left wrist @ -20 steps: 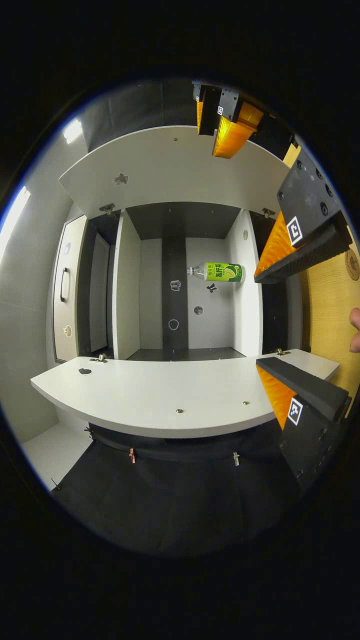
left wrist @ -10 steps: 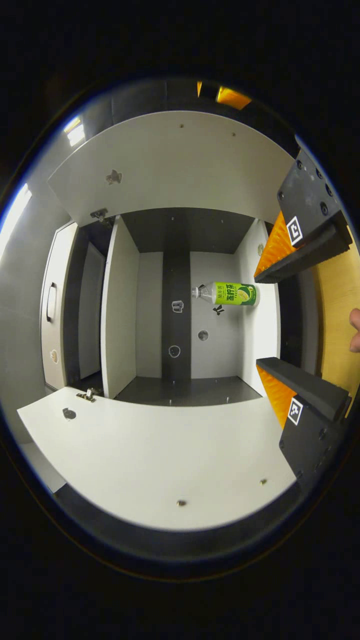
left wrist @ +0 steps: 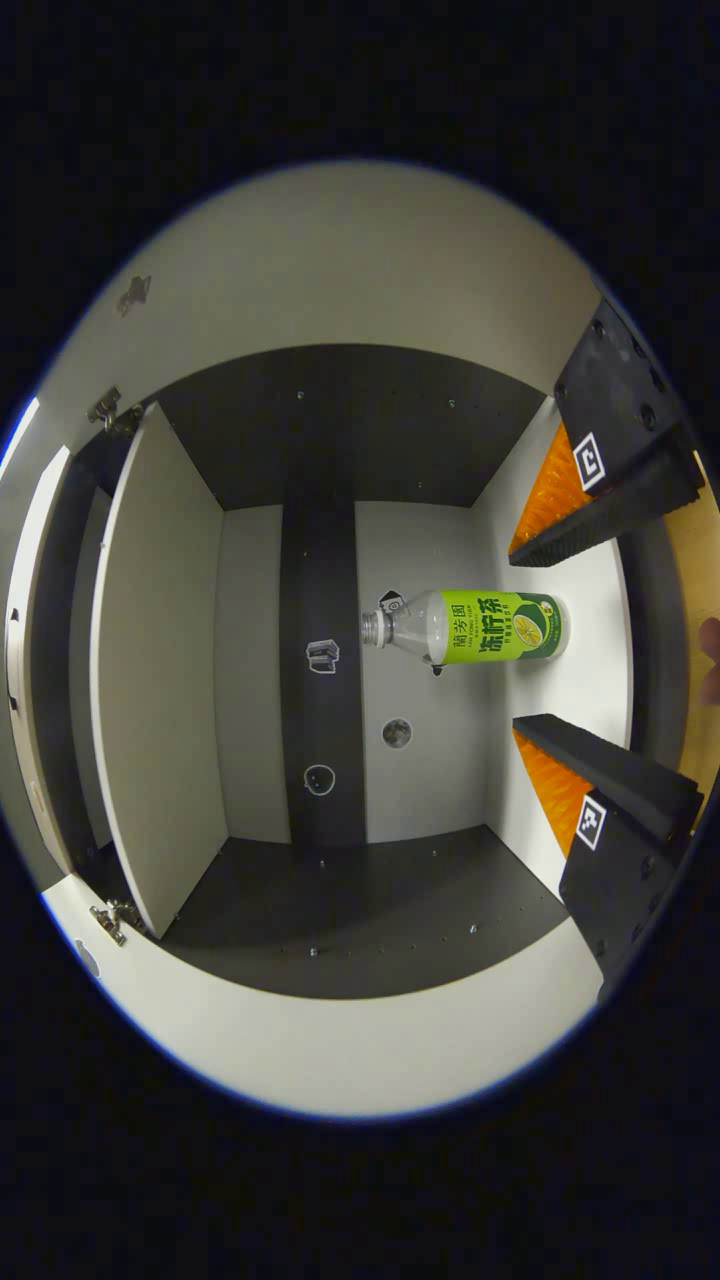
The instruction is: Grasp the bottle in the cabinet with the left hand and place it on the coaster, then close the right door with the right hand and the left door with the left hand.
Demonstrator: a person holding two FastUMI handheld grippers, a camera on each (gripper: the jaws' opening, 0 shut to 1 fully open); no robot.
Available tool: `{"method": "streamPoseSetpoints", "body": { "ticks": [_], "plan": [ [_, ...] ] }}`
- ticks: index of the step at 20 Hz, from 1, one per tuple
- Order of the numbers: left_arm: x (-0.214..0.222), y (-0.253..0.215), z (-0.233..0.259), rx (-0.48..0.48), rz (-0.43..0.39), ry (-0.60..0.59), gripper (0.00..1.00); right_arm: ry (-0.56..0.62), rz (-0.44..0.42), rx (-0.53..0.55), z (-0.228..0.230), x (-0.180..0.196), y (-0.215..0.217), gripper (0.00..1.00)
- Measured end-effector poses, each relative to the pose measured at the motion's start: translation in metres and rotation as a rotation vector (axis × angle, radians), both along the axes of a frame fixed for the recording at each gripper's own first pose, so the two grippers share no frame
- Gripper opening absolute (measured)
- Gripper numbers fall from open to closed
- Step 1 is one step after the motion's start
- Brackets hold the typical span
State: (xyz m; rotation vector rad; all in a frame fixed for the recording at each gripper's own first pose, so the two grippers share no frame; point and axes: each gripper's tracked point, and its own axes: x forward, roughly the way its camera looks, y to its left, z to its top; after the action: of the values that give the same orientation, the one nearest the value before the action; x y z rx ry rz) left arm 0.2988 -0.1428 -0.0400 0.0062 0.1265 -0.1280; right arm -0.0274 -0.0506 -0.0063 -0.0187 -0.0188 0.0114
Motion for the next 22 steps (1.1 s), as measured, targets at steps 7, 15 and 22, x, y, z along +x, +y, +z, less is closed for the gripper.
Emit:
{"method": "streamPoseSetpoints", "body": {
  "ticks": [7,15,22],
  "plan": [
    [0.073,-0.006,-0.01,0.022,0.027,-0.011,0.94,0.025,0.009,0.007,-0.017,0.019,-0.021,0.97],
    [0.109,-0.021,-0.009,0.002,0.012,-0.022,0.94,0.05,-0.037,0.031,-0.031,0.026,-0.04,0.98],
    [0.082,-0.013,0.006,-0.029,-0.037,-0.033,0.78,0.041,-0.093,0.019,-0.026,0.014,-0.05,0.98]
  ]
}}
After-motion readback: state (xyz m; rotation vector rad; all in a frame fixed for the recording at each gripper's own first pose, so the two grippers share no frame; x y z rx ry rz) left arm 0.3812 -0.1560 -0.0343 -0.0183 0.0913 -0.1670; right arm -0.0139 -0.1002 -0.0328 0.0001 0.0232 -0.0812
